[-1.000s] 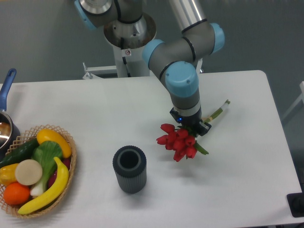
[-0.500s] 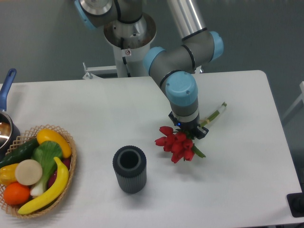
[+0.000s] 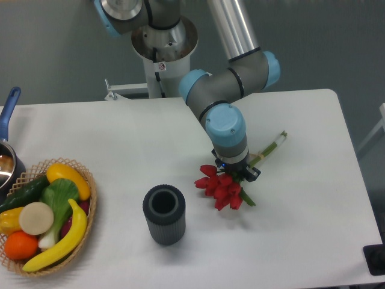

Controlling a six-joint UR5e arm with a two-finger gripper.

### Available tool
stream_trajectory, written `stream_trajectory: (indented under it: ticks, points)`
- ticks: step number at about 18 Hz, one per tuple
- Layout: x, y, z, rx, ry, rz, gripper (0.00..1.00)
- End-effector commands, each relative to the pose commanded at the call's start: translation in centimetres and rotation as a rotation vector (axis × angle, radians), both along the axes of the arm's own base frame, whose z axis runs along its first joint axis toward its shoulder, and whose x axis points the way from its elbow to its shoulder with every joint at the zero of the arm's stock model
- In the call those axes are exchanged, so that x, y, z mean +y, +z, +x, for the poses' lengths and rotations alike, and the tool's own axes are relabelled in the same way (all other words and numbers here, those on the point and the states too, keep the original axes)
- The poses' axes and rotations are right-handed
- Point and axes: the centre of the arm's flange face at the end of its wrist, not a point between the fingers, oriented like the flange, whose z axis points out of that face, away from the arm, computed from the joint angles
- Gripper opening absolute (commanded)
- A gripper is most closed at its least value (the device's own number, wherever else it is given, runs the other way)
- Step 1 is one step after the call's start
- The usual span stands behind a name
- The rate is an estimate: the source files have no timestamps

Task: Place the flowers on the table
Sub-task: 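Lower the tulips until the blooms and stems lie on the table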

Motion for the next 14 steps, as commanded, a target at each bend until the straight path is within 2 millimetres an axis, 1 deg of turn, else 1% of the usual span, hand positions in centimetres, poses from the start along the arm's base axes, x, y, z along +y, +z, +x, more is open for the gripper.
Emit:
stream_trajectory:
  ticks: [2, 5, 6, 8, 9, 10, 12, 14]
  points:
    - [0.0, -0.1, 0.0, 0.000, -0.001, 0.000, 0.51]
    - [0.2, 0.2, -0.2, 0.006, -0.003, 0.006, 0.68]
    - [0.2, 0.2, -0.3, 0.006, -0.005, 0.008, 0.79]
    - [0.2, 0.7, -0.3, 0.006, -0.037, 0.008, 0.87]
    - [0.1, 0.9, -0.3, 0.007, -0.054, 0.006, 0.95]
    - [0.1, 1.2, -0.2, 0.010, -0.058, 0.008, 1.00]
    - [-0.4, 4.1, 0.0, 0.038, -0.065, 0.038, 1.00]
    - [-0.7, 6.2, 0.3, 0.054, -0.112, 0.045, 1.00]
